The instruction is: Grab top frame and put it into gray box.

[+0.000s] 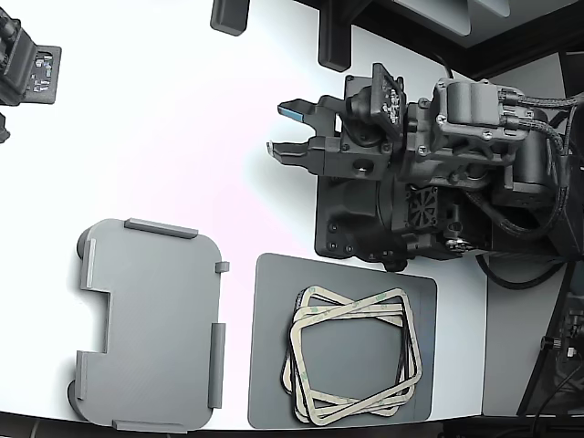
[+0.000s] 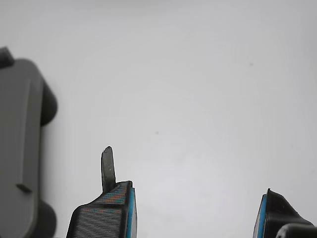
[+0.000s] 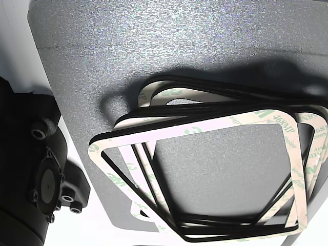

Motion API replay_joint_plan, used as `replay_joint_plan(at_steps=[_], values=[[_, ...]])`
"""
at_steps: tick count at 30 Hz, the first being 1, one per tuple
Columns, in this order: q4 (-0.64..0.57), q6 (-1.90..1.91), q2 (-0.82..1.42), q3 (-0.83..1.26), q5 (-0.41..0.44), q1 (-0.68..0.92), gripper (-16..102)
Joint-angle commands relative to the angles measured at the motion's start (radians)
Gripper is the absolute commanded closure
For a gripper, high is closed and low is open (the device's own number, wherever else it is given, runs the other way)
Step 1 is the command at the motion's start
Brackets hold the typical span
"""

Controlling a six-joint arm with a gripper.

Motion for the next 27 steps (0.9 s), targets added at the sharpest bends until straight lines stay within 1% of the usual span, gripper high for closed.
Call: replay_joint_plan(at_steps=[1,8,11,12,15,17,18,20,23,24,27], values=[[-0.003,0.0,0.02,-0.023,0.0,-0.011,-14],[-0.003,-0.003,0.02,-0.023,-0.003,-0.011,-14],[-0.002,0.008,0.018,-0.034,0.02,-0.005,-14],[-0.002,0.012,0.008,-0.049,0.032,0.002,-14],[0.008,0.015,-0.054,-0.138,0.055,0.032,-7],[0.023,-0.018,-0.114,-0.21,0.064,0.055,-10],[0.035,-0.086,-0.144,-0.245,0.067,0.071,-14],[0.063,-0.219,-0.21,-0.31,0.097,0.12,-14],[0.132,-0.488,-0.291,-0.402,0.176,0.224,-8],[0.14,-0.535,-0.301,-0.416,0.19,0.256,-13],[0.164,-0.732,-0.333,-0.448,0.153,0.313,-14]])
